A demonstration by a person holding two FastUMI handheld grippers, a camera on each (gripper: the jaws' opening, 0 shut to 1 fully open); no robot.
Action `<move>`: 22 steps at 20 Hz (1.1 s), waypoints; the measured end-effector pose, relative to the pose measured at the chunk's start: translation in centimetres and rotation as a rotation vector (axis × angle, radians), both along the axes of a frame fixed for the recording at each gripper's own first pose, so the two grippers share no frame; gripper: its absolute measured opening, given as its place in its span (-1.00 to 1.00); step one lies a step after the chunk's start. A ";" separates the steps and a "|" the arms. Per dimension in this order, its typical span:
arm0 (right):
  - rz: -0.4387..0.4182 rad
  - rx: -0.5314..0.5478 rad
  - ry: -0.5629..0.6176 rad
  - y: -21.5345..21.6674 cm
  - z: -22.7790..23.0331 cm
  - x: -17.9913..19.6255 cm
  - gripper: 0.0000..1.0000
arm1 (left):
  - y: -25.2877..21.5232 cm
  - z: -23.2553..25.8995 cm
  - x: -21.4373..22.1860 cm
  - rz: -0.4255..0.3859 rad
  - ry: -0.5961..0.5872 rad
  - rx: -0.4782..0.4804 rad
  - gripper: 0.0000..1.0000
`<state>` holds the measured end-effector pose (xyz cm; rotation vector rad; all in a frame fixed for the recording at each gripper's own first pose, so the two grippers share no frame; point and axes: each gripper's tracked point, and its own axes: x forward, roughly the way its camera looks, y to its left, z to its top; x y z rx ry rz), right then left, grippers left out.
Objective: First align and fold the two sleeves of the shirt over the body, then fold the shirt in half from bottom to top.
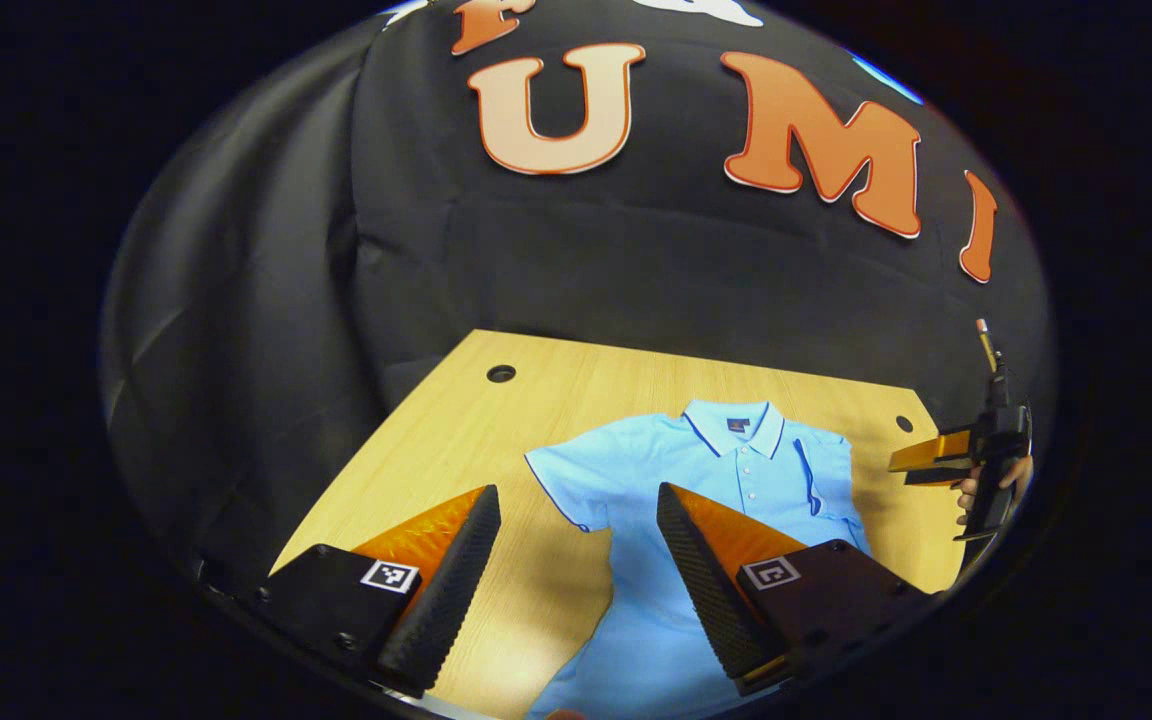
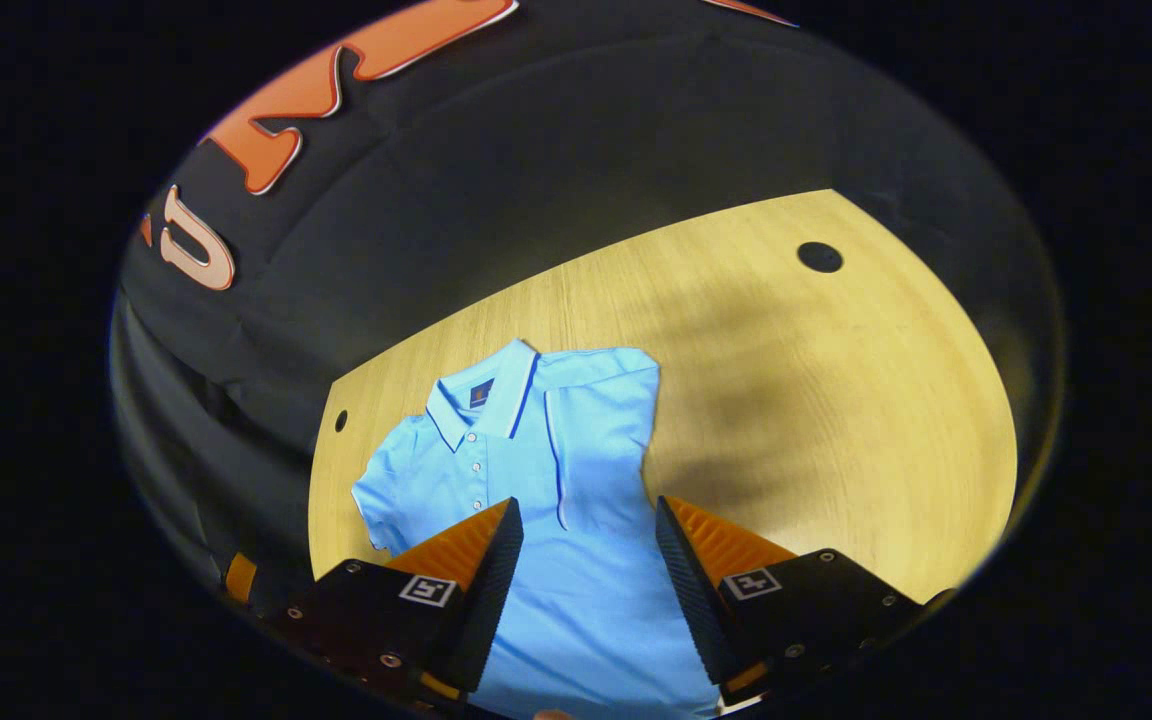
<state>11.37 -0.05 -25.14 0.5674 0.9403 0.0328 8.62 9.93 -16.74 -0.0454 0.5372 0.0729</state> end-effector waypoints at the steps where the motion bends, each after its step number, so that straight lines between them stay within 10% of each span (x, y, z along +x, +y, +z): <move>1: -0.024 -0.016 -0.002 -1.0 0.5 -0.9 0.67 | 0.3 -0.6 1.0 -0.021 0.024 -0.007 1.00; 14: -0.332 -0.104 -0.034 -6.7 6.3 -11.9 0.79 | 2.4 -8.5 12.3 -0.175 0.318 -0.120 0.99; 22: -0.354 -0.147 -0.013 -3.9 4.5 -16.8 0.86 | 4.7 -14.8 15.8 -0.132 0.522 -0.130 0.99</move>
